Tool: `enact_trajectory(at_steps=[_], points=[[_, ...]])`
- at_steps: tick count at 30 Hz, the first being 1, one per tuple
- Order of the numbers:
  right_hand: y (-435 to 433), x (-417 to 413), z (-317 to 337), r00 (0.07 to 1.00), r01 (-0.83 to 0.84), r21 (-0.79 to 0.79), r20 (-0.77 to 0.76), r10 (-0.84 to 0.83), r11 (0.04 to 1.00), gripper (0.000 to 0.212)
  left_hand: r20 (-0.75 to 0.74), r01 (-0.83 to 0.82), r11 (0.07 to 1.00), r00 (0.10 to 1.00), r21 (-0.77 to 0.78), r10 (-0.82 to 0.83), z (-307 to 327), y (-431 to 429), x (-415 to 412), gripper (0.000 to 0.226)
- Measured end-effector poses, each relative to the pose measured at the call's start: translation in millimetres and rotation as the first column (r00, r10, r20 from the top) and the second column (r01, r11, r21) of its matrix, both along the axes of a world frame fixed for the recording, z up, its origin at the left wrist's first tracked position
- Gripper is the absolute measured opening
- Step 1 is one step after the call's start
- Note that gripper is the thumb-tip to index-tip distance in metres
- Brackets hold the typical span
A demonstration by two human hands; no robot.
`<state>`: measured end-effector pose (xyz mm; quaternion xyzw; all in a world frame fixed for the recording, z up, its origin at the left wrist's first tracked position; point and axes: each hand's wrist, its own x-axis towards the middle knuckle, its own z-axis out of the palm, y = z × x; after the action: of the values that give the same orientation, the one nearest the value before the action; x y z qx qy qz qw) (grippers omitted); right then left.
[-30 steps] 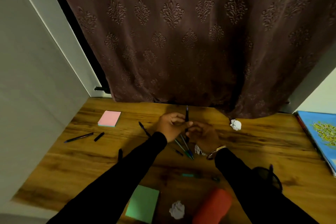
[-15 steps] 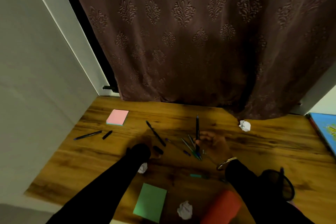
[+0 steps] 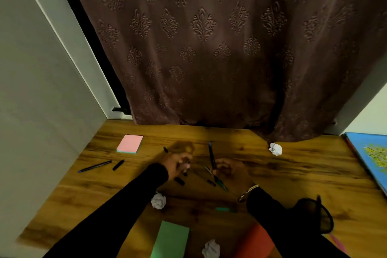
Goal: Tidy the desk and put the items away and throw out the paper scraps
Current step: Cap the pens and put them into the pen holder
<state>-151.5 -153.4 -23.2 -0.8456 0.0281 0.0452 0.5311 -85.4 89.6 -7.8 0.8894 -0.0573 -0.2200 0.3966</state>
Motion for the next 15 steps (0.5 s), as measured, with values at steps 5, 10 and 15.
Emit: enact_trajectory(at_steps=[5,10,15], points=[[5.6,0.8,8.4,0.998,-0.060,-0.066,-0.018,0.059,0.996,0.021,0.038,-0.138,0.867,0.983,-0.480,0.178,38.5,-28.7,5.3,0.021],[4.1,-2.0,17.5,0.999,0.011,-0.162,0.048,-0.004,0.987,0.019,-0.037,-0.165,0.813,0.984,-0.559,0.175,43.2,-39.5,6.2,0.025],[-6.5,3.5,16.5,0.994,-0.010,-0.239,0.101,0.035,0.971,0.029,0.069,-0.038,0.909,0.995,-0.416,0.073,44.3,-38.0,3.9,0.027]])
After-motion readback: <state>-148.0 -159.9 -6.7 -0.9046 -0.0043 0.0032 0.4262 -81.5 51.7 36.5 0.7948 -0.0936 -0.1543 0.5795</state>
